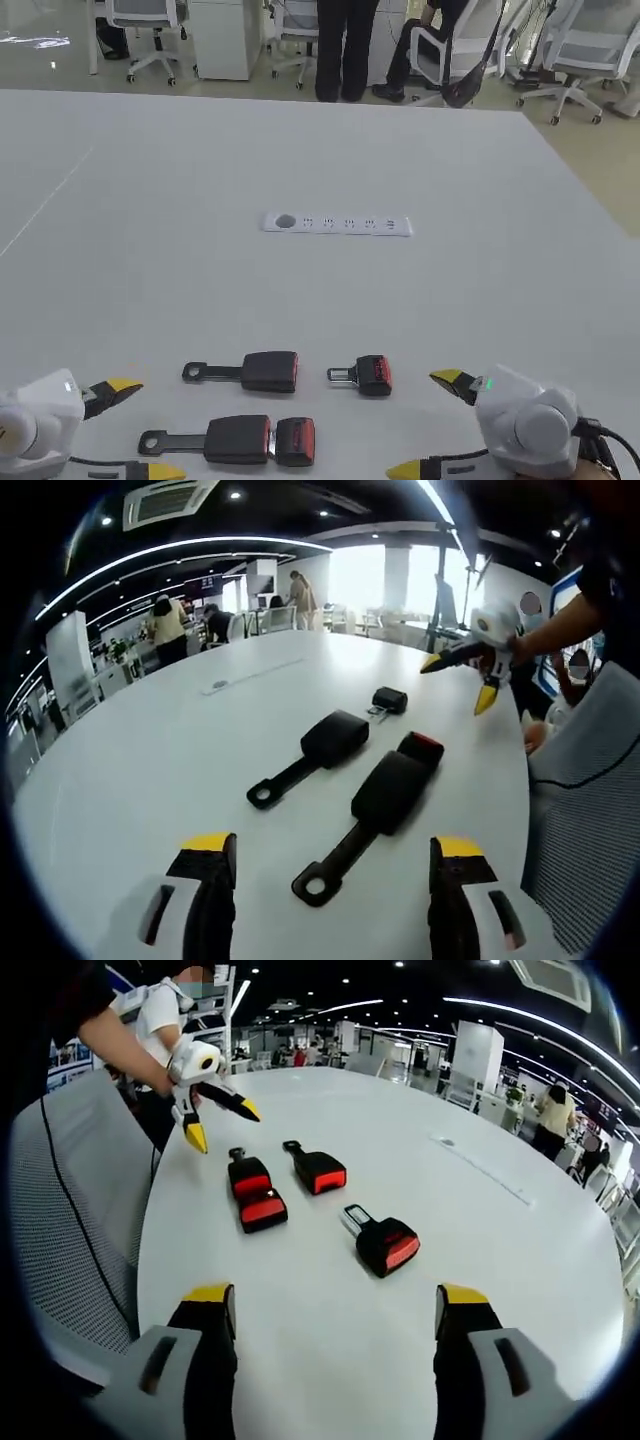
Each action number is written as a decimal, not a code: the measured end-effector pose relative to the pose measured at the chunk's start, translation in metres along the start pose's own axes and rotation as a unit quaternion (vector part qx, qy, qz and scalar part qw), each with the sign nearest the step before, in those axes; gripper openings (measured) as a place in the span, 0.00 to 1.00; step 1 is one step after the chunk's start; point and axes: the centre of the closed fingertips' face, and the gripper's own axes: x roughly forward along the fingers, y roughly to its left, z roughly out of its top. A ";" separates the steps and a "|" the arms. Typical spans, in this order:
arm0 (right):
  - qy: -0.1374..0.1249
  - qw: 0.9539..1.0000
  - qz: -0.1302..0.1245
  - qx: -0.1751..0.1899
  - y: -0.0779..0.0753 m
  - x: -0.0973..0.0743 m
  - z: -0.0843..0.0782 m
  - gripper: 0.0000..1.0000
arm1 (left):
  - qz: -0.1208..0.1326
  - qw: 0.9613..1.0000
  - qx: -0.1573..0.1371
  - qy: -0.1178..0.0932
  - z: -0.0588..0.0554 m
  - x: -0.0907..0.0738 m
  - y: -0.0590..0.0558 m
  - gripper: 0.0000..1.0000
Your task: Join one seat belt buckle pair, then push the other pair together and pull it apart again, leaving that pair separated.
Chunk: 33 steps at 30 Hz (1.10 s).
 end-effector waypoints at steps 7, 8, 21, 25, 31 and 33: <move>-0.052 0.998 -0.023 0.028 0.005 -0.003 0.003 0.95 | 0.015 0.999 -0.017 -0.039 0.005 -0.003 -0.009 0.93; -0.054 0.998 -0.025 0.028 0.006 -0.004 0.002 0.97 | 0.015 0.999 -0.011 -0.043 0.005 -0.003 -0.010 0.95; -0.080 0.996 -0.041 0.024 0.010 -0.009 -0.004 1.00 | 0.029 0.997 0.013 -0.069 0.013 -0.004 -0.017 1.00; -0.073 0.996 -0.037 0.022 0.010 -0.008 -0.006 1.00 | 0.027 0.997 0.005 -0.069 0.020 -0.006 -0.026 1.00; -0.064 0.997 -0.032 0.017 0.012 -0.008 -0.010 1.00 | 0.022 0.998 0.005 -0.062 0.019 -0.005 -0.030 1.00; -0.062 0.997 -0.031 0.016 0.012 -0.009 -0.011 1.00 | 0.020 0.998 0.003 -0.060 0.014 -0.004 -0.026 1.00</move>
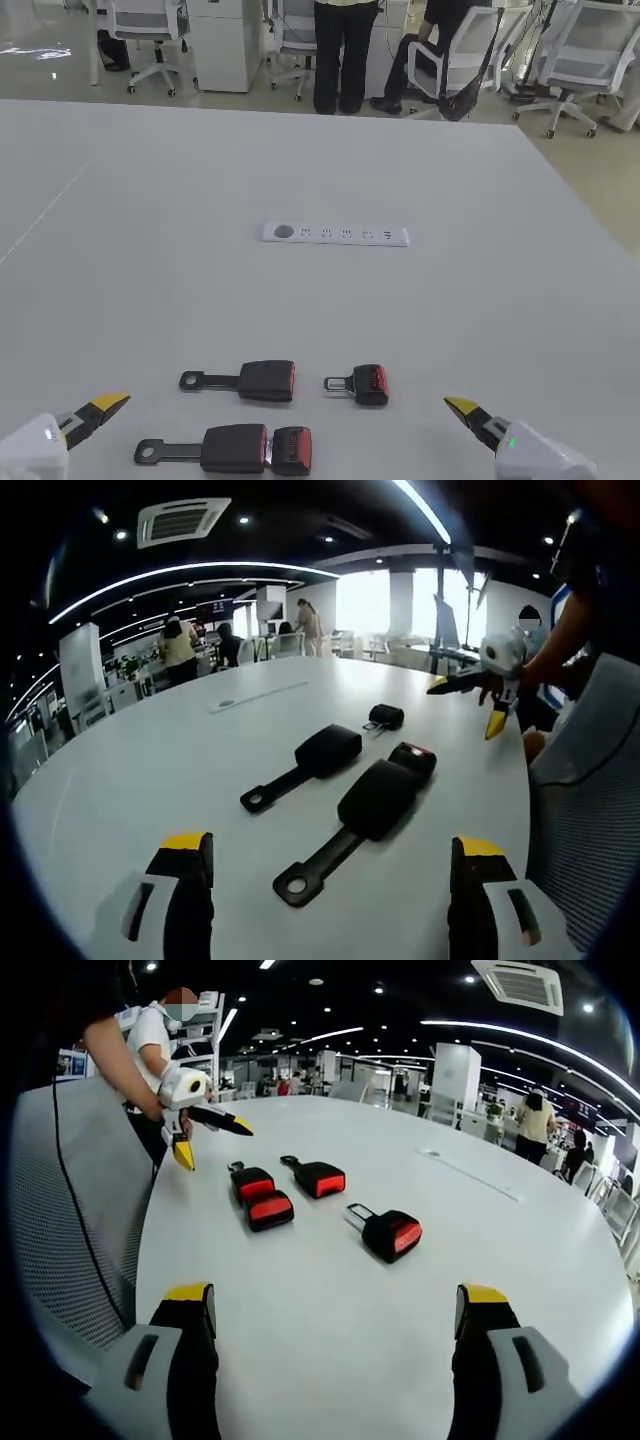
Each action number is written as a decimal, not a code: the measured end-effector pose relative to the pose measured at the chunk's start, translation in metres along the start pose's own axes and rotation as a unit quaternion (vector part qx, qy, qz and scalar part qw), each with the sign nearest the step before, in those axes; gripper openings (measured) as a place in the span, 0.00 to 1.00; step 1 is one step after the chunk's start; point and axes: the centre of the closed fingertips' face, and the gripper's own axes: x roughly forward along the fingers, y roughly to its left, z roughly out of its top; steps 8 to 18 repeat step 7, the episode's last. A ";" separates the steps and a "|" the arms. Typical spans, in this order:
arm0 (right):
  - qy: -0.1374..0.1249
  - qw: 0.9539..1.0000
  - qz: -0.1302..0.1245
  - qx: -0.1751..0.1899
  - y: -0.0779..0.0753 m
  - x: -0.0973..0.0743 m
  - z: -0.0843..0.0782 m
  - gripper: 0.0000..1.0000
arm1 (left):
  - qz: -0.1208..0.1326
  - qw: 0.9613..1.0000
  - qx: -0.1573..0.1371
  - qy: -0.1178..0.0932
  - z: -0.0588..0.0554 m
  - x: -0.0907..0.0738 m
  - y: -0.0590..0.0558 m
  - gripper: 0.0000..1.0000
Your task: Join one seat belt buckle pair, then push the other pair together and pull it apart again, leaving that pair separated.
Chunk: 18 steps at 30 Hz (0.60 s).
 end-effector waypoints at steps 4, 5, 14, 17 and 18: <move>0.001 1.000 0.000 -0.001 0.000 -0.001 0.001 1.00 | 0.000 1.000 0.001 -0.001 0.005 -0.001 -0.004 1.00; 0.002 1.000 0.000 -0.001 0.000 -0.001 0.001 1.00 | 0.000 1.000 0.000 0.000 0.005 -0.001 -0.004 1.00; 0.002 1.000 0.000 -0.001 0.000 -0.001 0.002 1.00 | 0.001 1.000 0.002 0.001 0.005 -0.002 -0.004 1.00; 0.002 1.000 0.000 -0.001 0.000 -0.001 0.002 1.00 | 0.001 1.000 0.002 0.001 0.005 -0.002 -0.004 1.00; 0.002 1.000 0.000 -0.001 0.000 -0.001 0.002 1.00 | 0.001 1.000 0.002 0.001 0.005 -0.002 -0.004 1.00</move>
